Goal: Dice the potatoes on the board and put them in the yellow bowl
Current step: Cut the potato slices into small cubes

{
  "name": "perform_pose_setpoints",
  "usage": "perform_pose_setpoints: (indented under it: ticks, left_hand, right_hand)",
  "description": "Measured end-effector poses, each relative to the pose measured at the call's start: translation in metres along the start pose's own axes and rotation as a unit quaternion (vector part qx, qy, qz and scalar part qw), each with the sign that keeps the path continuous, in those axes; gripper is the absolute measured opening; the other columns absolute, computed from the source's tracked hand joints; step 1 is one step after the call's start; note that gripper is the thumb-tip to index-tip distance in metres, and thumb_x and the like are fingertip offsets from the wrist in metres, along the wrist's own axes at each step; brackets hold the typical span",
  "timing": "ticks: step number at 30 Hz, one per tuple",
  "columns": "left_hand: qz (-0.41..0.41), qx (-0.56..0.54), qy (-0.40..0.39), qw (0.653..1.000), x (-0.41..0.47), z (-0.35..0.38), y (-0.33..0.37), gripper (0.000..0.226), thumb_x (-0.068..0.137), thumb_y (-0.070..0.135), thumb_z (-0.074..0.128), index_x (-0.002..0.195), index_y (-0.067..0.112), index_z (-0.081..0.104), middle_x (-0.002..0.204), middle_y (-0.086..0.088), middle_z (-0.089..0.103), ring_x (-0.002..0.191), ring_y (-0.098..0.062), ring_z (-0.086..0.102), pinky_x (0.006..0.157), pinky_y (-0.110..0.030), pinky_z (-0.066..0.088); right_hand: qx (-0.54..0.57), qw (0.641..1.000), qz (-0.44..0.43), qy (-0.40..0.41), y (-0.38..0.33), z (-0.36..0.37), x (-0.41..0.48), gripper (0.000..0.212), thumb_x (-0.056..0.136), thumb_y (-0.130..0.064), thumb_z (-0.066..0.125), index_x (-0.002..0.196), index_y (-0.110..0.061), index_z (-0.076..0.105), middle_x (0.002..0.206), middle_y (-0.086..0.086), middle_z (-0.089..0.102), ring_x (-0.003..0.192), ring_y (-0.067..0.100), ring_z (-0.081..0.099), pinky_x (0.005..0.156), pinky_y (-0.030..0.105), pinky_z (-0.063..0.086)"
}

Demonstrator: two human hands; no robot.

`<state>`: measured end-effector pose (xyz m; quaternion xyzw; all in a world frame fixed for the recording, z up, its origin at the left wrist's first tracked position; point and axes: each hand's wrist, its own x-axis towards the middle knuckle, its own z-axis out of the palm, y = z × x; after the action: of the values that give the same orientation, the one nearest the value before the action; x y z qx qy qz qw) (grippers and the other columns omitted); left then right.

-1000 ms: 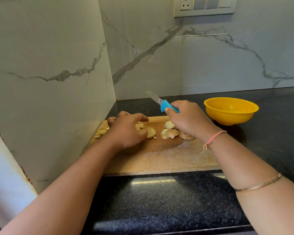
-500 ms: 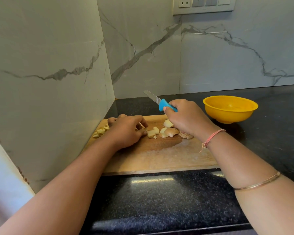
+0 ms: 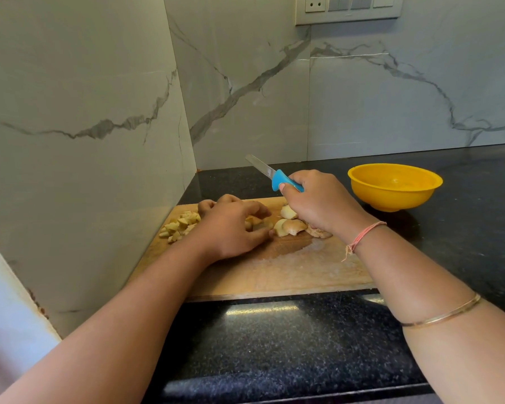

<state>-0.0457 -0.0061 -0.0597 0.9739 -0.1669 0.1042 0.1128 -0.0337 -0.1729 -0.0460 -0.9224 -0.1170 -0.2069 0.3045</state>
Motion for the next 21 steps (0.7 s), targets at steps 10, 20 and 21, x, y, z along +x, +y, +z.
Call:
perform_pose_setpoints:
  ticks: [10,20,21]
  left_hand:
    - [-0.033,0.067,0.047,0.996,0.006,0.004,0.002,0.022,0.094,0.035,0.047,0.113,0.04,0.057,0.113,0.014,0.055,0.118,-0.014,0.035,0.085,-0.036,0.019]
    - [0.011,0.008,0.027,1.0,0.002,0.004,0.005,0.023,0.094,0.046,0.049,0.114,0.04,0.058,0.117,0.019,0.057,0.121,-0.012,0.036,0.088,-0.036,0.019]
    - [0.018,0.018,0.028,0.999,0.003,0.005,0.006,0.019,0.093,0.046,0.05,0.11,0.04,0.058,0.111,0.019,0.058,0.117,-0.012,0.038,0.087,-0.036,0.019]
  right_hand:
    - [-0.008,1.0,0.0,0.005,0.001,0.003,0.0,0.031,0.098,-0.033,0.043,0.118,-0.015,0.06,0.091,-0.002,0.058,0.079,0.011,0.053,0.055,0.016,0.035]
    - [-0.004,1.0,-0.002,-0.004,-0.001,0.001,-0.001,0.03,0.099,-0.033,0.043,0.115,-0.014,0.06,0.086,0.0,0.058,0.064,0.009,0.05,0.051,0.019,0.034]
    - [-0.004,1.0,-0.001,-0.004,-0.001,0.001,-0.001,0.029,0.099,-0.033,0.043,0.114,-0.014,0.06,0.085,0.0,0.059,0.062,0.009,0.05,0.051,0.019,0.034]
